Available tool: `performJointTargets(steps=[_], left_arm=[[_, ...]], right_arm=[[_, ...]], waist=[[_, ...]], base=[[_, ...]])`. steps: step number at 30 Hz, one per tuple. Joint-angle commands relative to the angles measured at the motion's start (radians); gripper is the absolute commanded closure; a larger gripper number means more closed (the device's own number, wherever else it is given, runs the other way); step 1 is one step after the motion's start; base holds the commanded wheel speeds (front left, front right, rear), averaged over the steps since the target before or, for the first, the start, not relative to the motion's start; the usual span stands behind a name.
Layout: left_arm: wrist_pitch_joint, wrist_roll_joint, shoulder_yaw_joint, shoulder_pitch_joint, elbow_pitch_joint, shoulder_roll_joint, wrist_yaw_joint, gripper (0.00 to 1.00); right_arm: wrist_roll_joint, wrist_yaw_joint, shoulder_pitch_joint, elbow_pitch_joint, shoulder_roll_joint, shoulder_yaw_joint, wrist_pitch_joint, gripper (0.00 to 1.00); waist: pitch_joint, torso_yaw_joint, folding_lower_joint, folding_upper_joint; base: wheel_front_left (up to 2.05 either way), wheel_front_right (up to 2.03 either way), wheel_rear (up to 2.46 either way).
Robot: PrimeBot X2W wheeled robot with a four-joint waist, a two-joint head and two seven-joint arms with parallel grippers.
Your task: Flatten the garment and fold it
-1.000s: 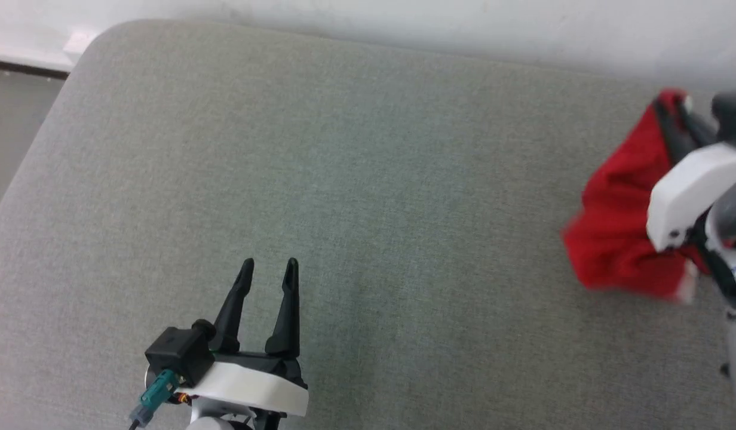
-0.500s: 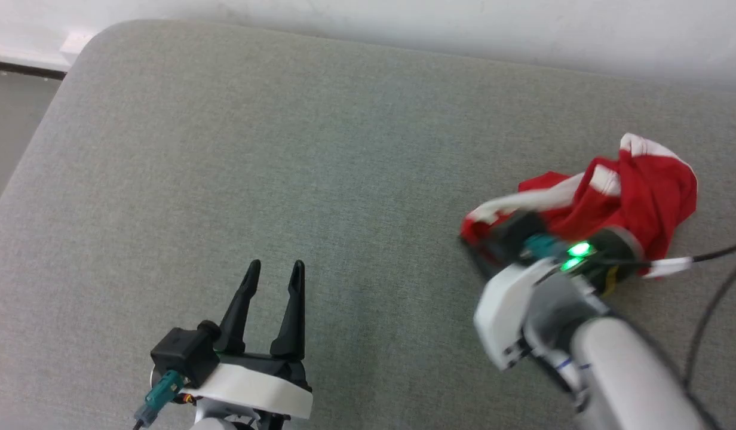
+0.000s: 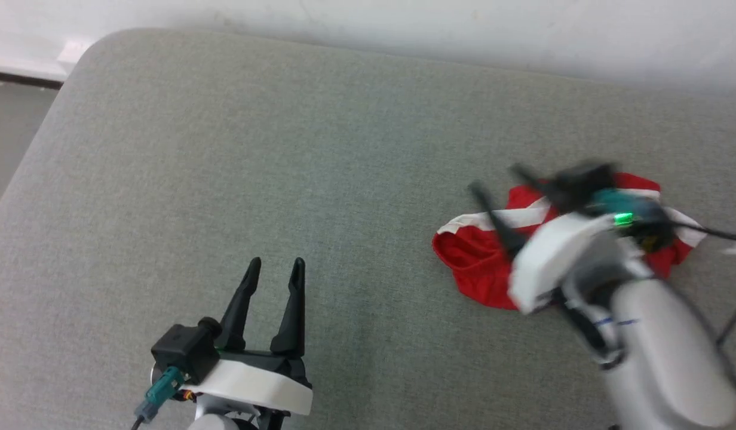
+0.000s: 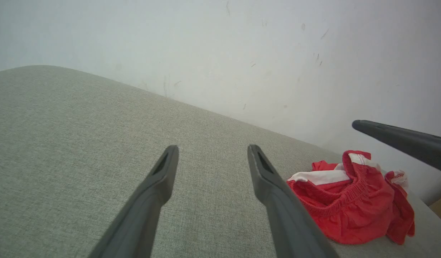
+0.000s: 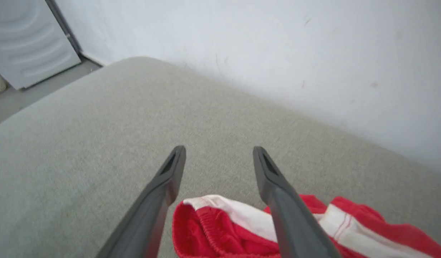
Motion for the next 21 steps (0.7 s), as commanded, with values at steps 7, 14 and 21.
performJointTargets(steps=[7, 14, 21], left_arm=[[-0.005, 0.003, 0.026, 0.051, -0.018, 0.017, 0.004, 0.00], [0.002, 0.007, 0.032, 0.097, -0.048, 0.040, 0.015, 0.00], [0.059, 0.032, 0.002, 0.041, -0.099, 0.063, 0.008, 0.00]], right_arm=[[-0.099, -0.001, 0.241, -0.255, 0.042, -0.362, -0.097, 0.00], [-0.044, -0.001, 0.502, -0.344, 0.060, -0.537, -0.175, 0.00], [0.003, -0.001, 0.530, -0.330, 0.060, -0.548, -0.219, 0.00]], waist=[[-0.043, -0.058, 0.0000, 0.0000], [-0.048, -0.129, 0.0000, 0.0000], [-0.038, -0.180, 0.0000, 0.0000]], base=[[0.00, 0.00, 0.00], [0.00, 0.00, 0.00], [0.00, 0.00, 0.00]])
